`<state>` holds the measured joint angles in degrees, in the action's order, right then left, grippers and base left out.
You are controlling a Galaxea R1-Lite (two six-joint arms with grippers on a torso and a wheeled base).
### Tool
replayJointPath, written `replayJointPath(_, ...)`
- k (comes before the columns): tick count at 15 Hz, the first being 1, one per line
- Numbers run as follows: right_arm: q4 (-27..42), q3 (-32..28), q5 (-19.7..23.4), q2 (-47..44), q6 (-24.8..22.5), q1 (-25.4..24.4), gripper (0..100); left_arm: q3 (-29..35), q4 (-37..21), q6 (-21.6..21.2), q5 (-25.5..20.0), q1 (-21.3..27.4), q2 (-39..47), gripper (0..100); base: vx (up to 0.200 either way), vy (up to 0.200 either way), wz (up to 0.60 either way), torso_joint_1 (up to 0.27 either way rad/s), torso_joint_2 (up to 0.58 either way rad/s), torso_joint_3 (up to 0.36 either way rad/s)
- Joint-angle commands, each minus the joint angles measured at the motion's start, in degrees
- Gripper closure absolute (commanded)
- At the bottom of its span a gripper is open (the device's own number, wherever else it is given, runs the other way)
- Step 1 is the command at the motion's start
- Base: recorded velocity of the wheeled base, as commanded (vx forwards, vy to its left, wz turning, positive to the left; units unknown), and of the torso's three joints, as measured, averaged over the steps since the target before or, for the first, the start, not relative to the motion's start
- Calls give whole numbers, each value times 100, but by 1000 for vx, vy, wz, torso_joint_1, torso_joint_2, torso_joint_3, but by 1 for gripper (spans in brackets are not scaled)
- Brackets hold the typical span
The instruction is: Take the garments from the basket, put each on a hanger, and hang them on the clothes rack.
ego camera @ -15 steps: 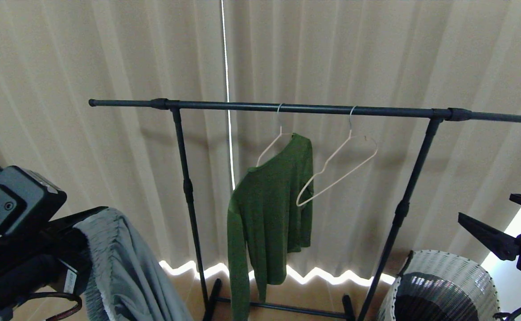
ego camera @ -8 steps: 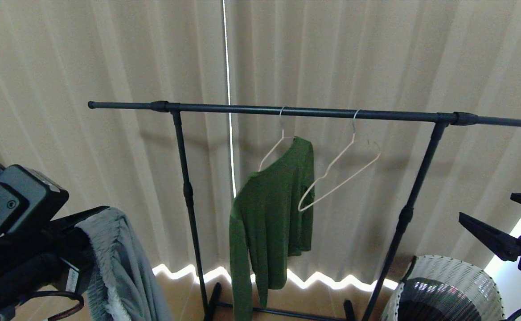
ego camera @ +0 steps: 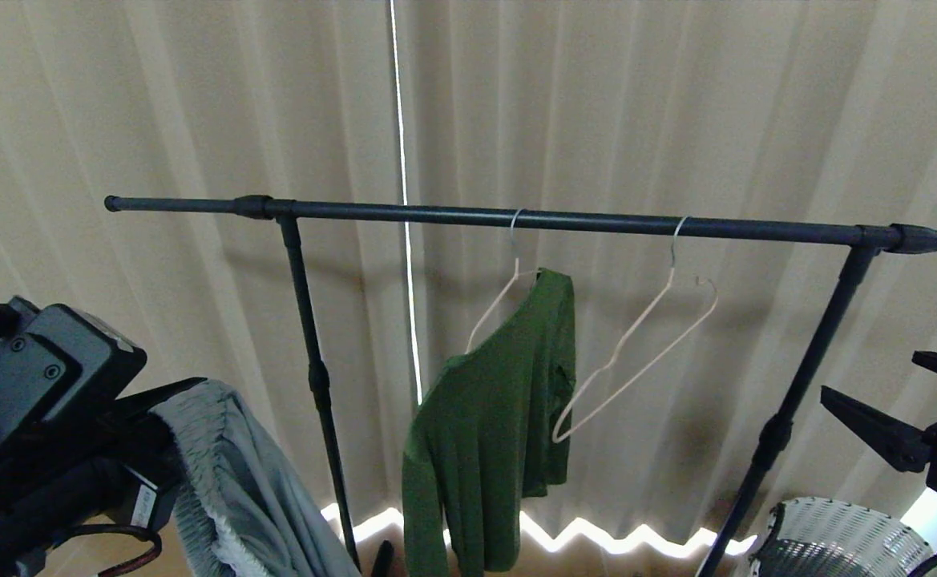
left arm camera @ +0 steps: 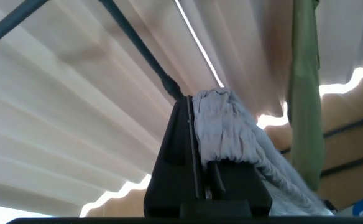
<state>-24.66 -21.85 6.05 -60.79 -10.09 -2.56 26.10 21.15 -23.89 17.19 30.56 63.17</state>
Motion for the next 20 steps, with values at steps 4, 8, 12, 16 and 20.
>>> replayJointPath(4, -4, -215, -16, -337, 7, -667, 0, -61, 3, -1, 13, -33, 37, 100, 0, 0, 0, 0, 0, 0)
replayJointPath(8, -4, -566, -60, -697, 7, -1071, 0, -175, 12, 25, 13, -42, 46, 100, 0, 0, 0, 0, 0, 0)
replayJointPath(12, 102, -461, -244, -732, 7, -1229, 0, -202, 12, 25, -137, -481, 20, 100, 0, 0, 0, 0, 0, 0)
replayJointPath(16, 225, -813, -359, -925, 16, -1467, 0, -255, 21, 324, -488, -710, 90, 100, 0, 0, 0, 0, 0, 0)
replayJointPath(20, 225, -1270, -710, -1462, 25, -1792, 0, -386, 320, 315, -506, -789, 37, 100, 0, 0, 0, 0, 0, 0)
